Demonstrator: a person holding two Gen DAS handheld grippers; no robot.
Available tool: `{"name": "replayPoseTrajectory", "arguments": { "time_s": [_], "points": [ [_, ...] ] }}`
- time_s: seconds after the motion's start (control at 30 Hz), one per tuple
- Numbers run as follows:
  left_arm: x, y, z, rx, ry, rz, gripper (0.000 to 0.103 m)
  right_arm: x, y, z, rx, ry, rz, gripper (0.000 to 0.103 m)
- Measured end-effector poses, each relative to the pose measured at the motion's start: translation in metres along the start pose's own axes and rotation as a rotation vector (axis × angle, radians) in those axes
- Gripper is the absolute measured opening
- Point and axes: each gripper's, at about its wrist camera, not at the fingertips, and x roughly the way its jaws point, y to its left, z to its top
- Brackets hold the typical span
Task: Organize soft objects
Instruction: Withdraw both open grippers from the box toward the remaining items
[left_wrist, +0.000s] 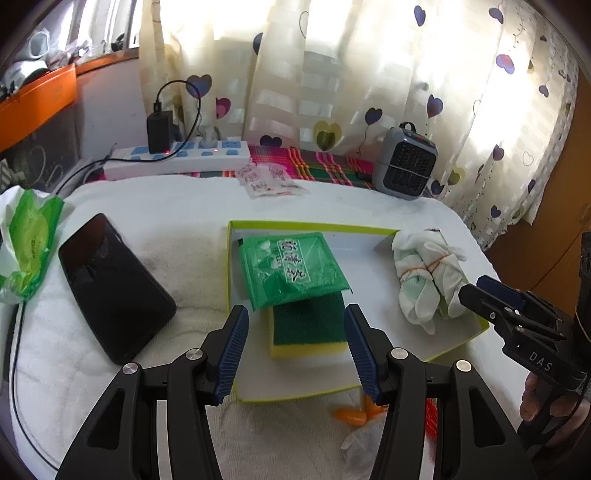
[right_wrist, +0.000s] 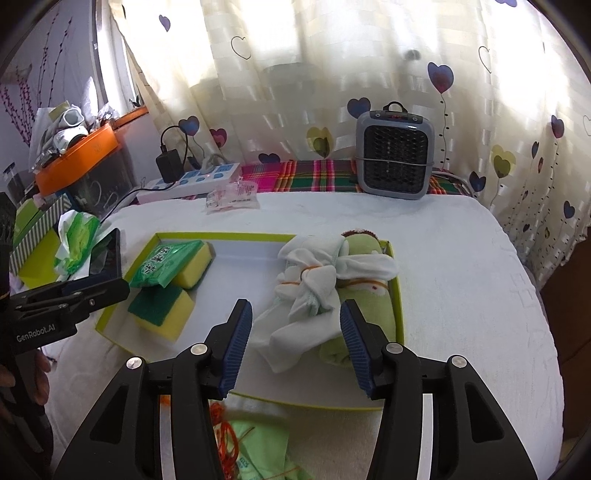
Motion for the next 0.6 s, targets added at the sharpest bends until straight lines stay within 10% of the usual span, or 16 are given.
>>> {"name": "replayPoseTrajectory", "arguments": {
  "time_s": [0.6],
  "points": [
    [-0.02,-0.012,-0.033,0.021,0.004,0.02,0.053,-0.018,0.003,-0.026,0.031,-0.013,0.026,0.051]
  ]
}}
